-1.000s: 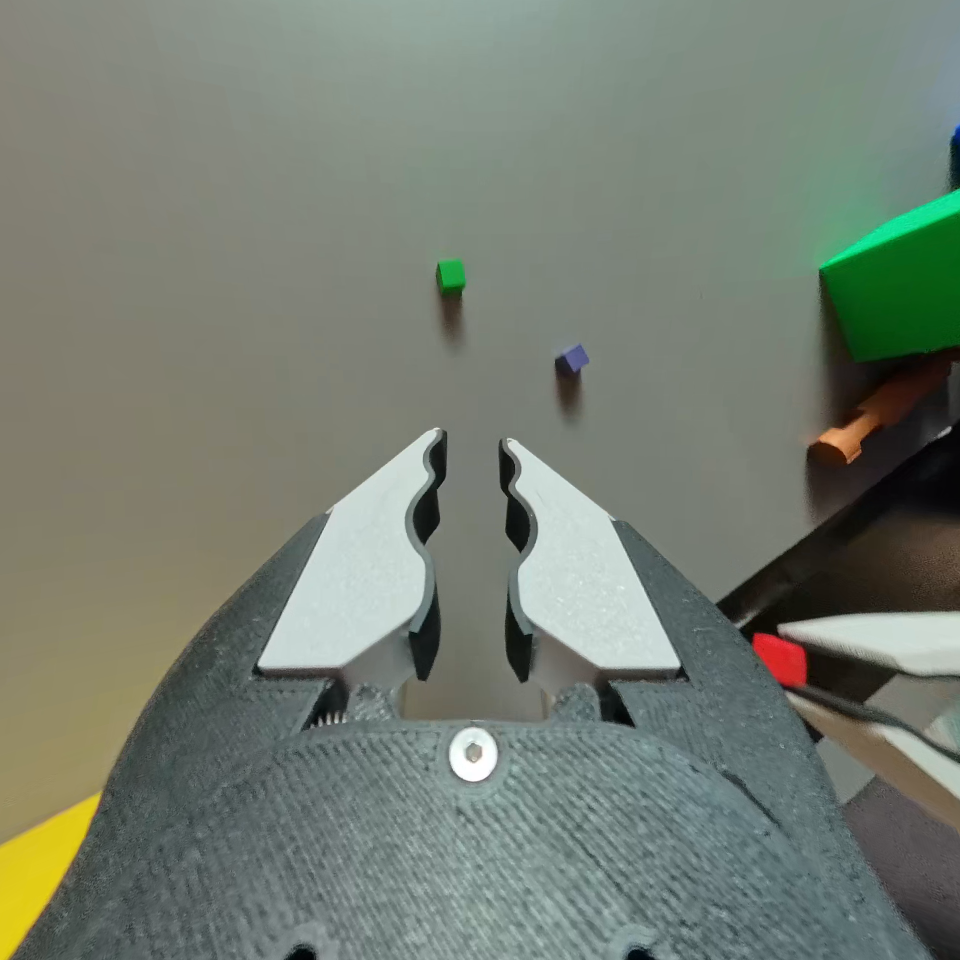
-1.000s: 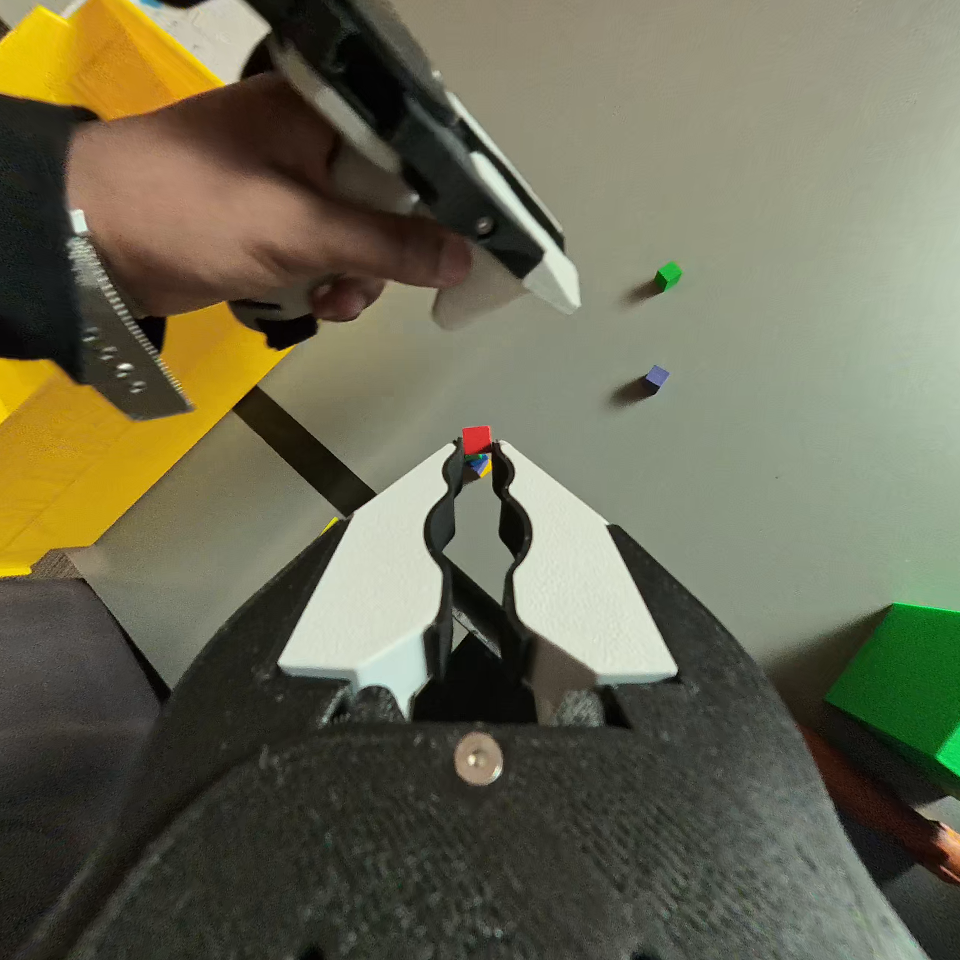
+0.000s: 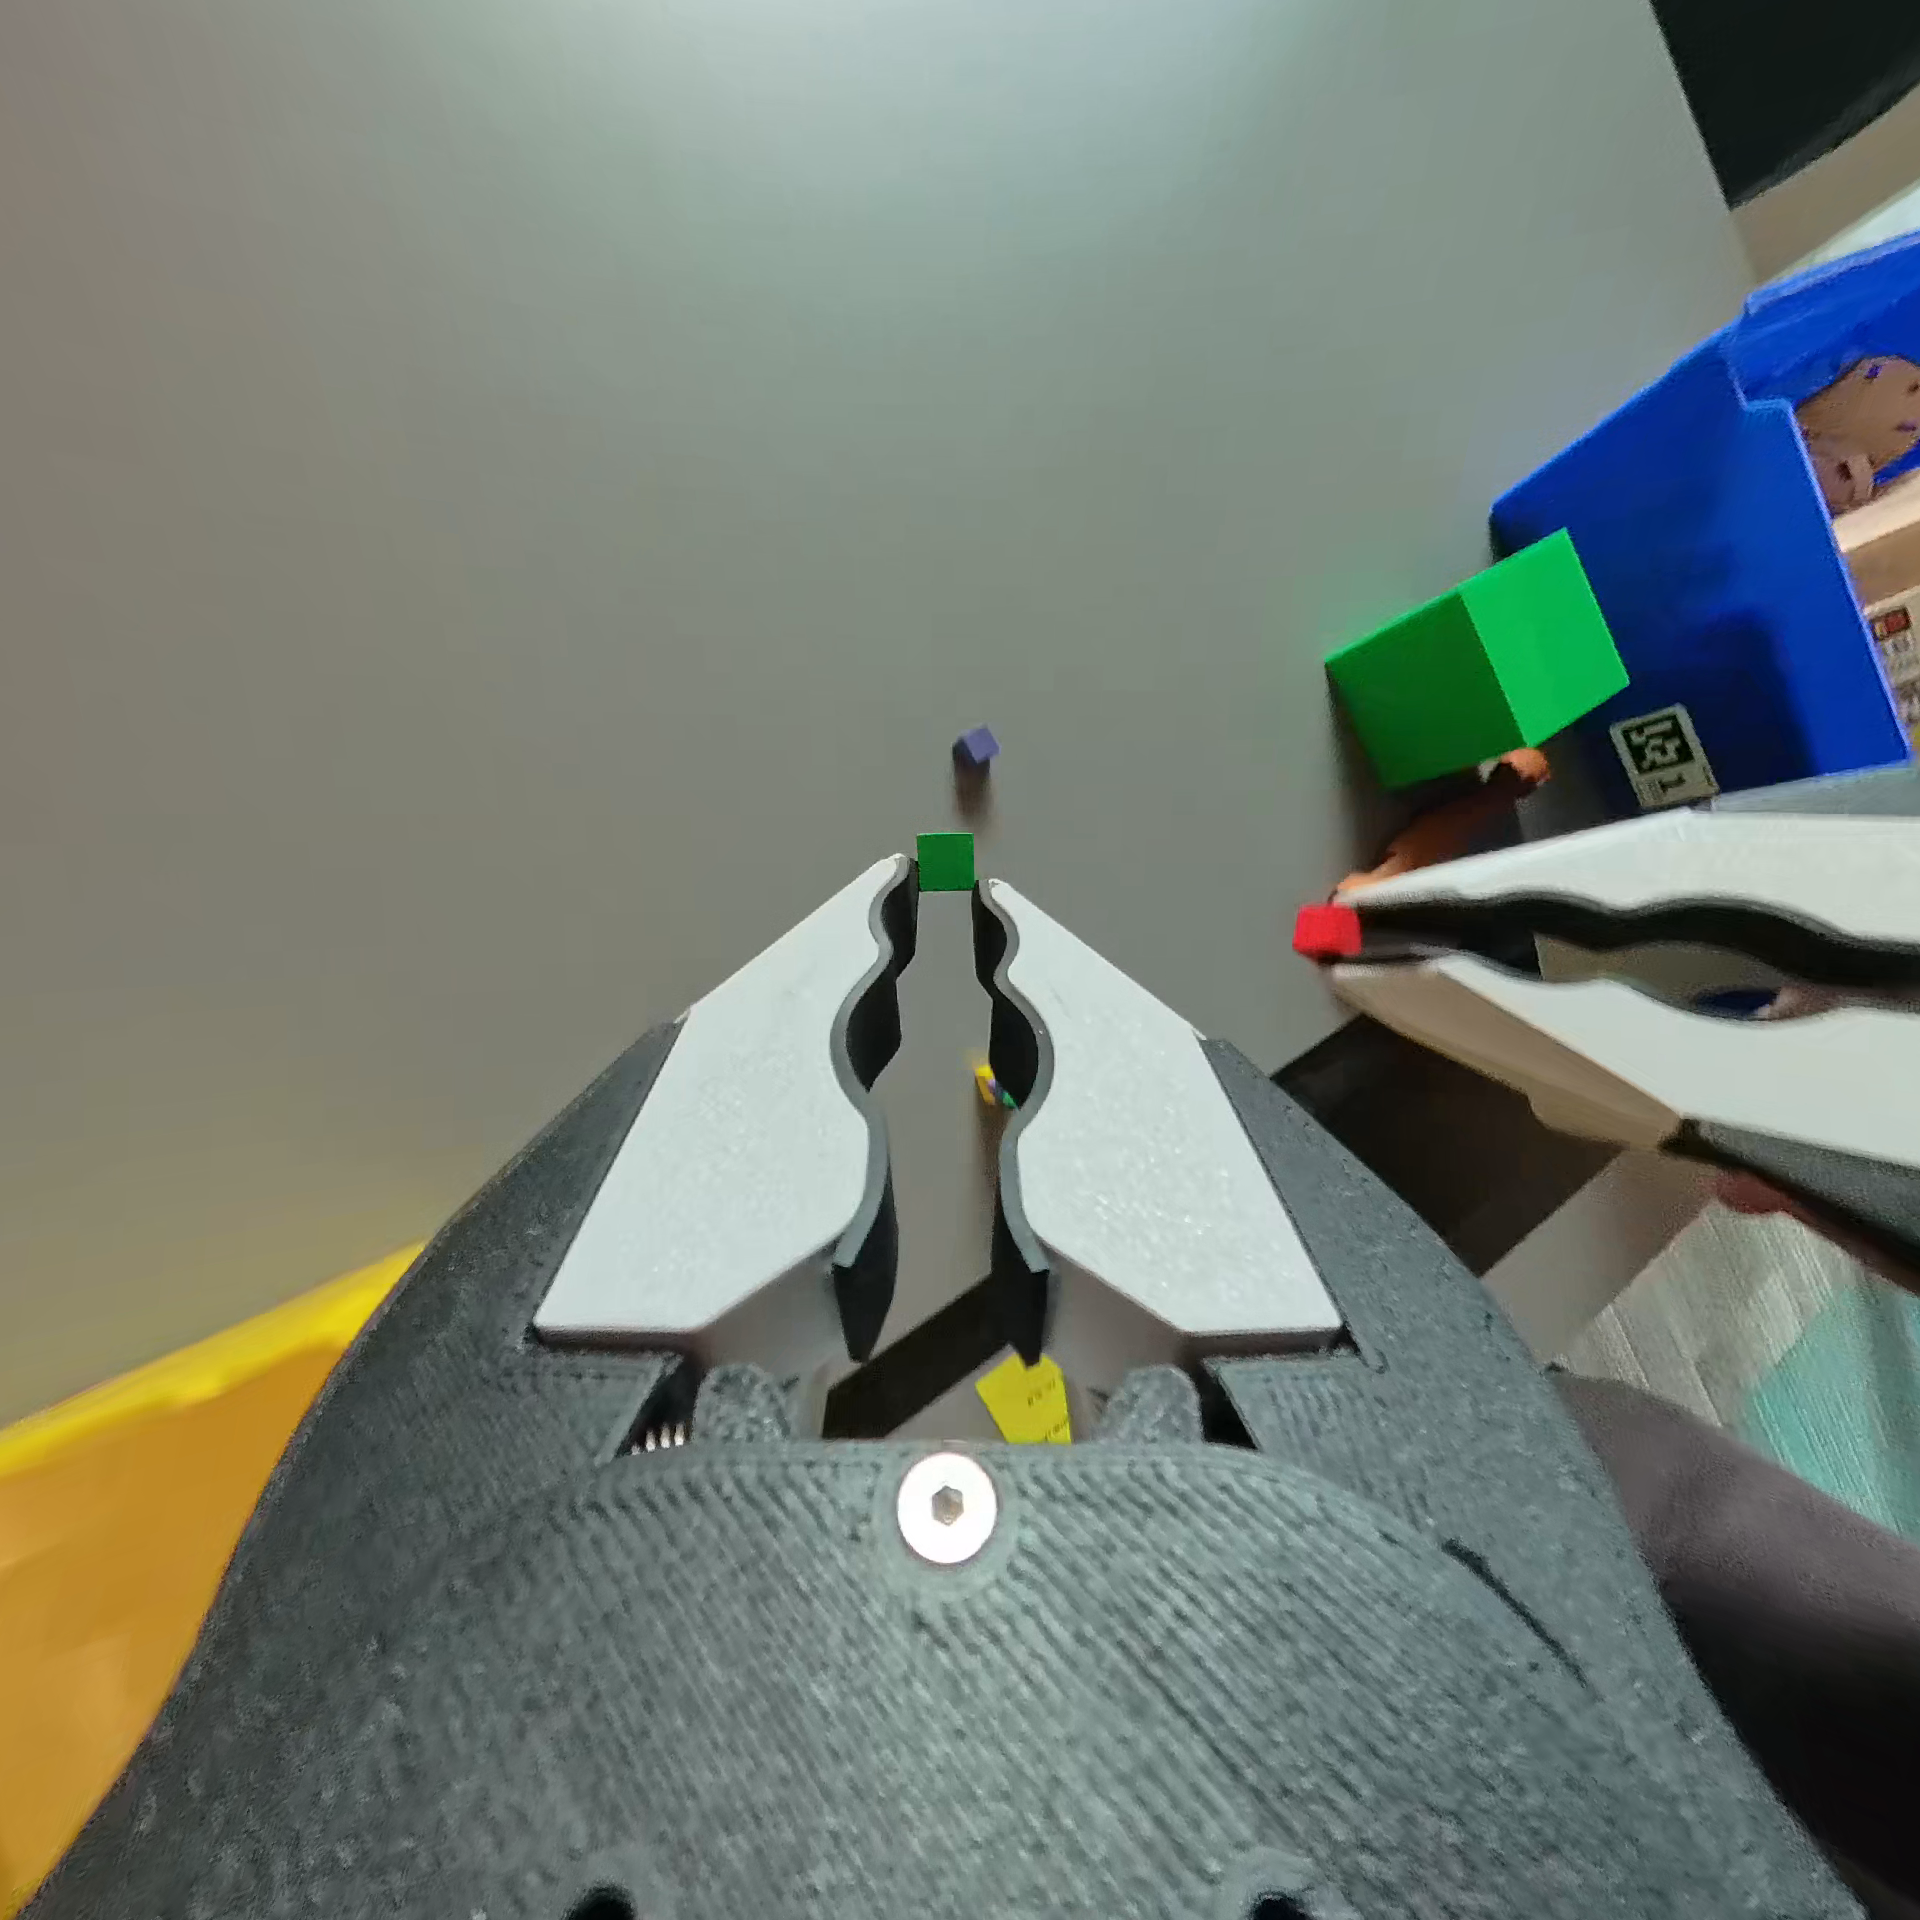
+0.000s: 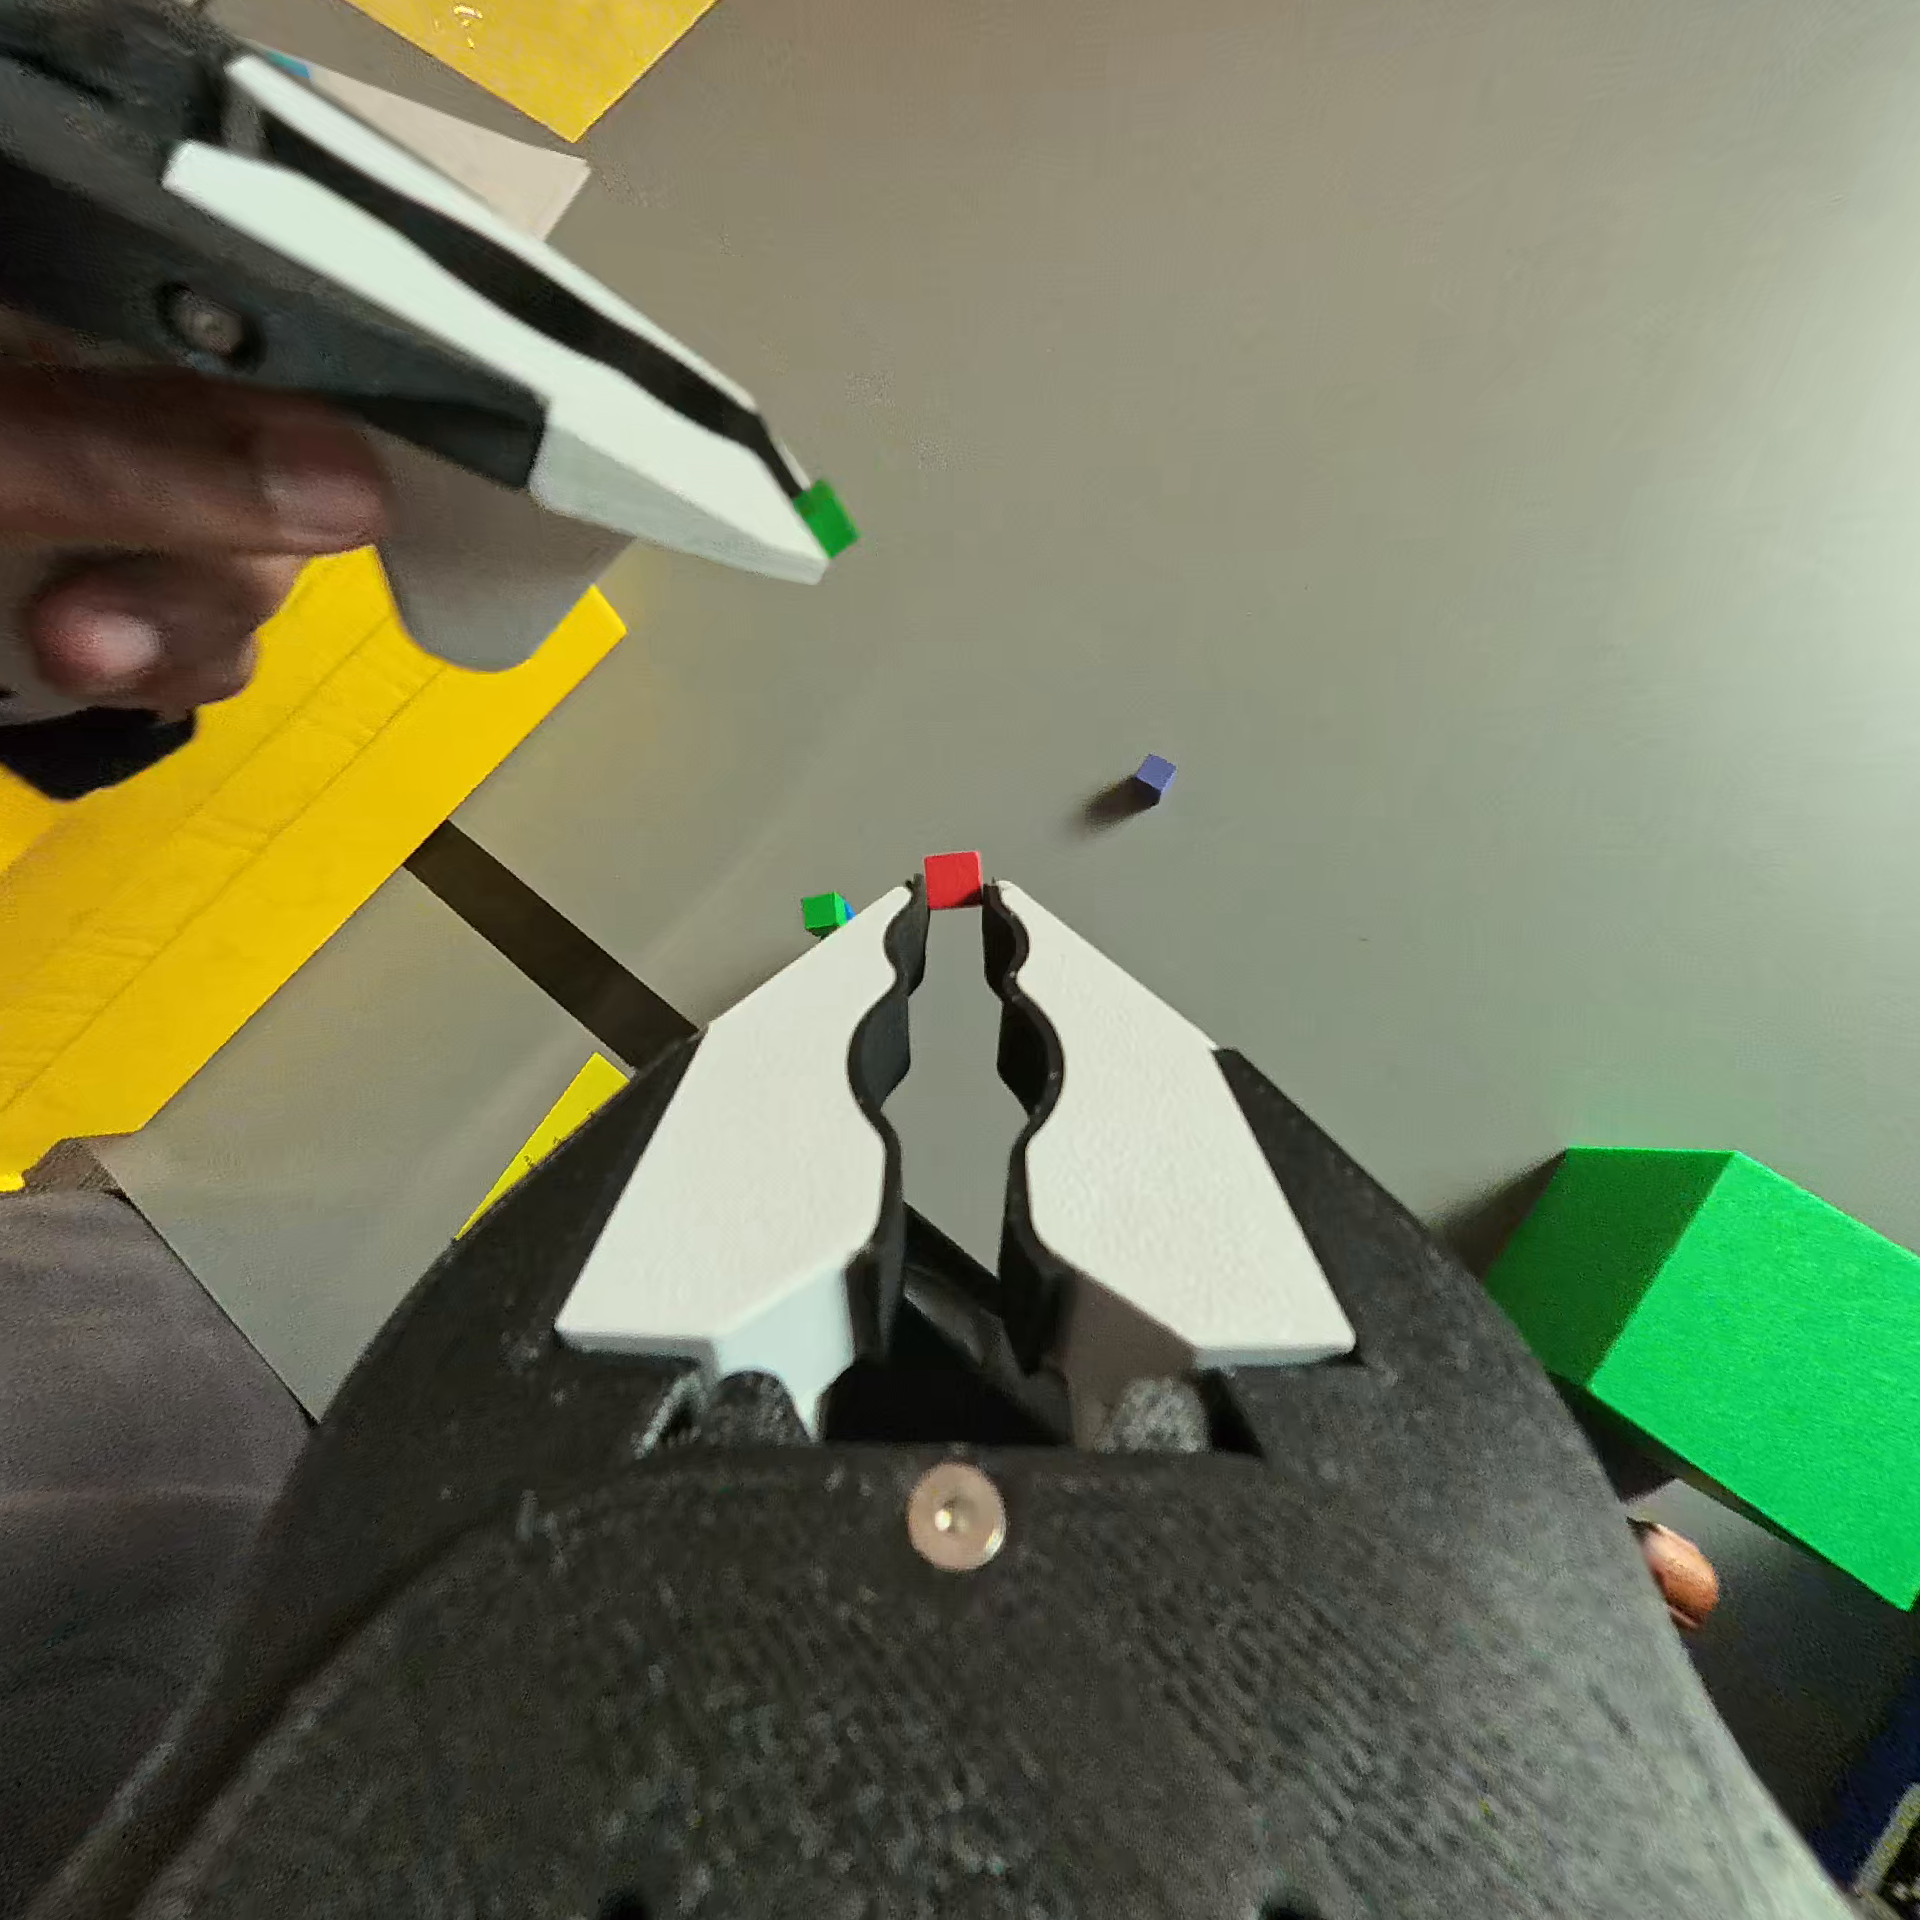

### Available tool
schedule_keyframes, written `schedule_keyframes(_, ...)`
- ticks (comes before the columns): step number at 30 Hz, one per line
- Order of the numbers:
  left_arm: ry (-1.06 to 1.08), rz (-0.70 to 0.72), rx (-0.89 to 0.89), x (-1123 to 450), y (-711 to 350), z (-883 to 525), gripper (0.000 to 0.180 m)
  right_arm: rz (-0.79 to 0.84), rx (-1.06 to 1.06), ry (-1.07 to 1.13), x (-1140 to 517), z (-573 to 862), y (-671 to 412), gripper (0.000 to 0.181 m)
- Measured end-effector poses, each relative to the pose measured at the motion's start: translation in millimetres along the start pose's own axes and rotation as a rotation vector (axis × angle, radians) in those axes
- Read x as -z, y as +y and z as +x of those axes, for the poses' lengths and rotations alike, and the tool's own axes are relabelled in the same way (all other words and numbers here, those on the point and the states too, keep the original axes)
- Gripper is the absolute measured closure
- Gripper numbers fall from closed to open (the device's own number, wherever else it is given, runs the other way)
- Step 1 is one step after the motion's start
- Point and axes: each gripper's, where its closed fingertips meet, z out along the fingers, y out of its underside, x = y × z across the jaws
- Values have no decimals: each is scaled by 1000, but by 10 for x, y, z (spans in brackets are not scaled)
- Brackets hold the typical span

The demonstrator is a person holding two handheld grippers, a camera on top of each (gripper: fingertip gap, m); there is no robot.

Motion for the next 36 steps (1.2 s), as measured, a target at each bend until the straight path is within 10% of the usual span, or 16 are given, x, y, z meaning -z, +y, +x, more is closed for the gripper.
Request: schedule_keyframes(36,65,-44,-94,362,617,324,173,43,34,49,88,-196,-183,172)
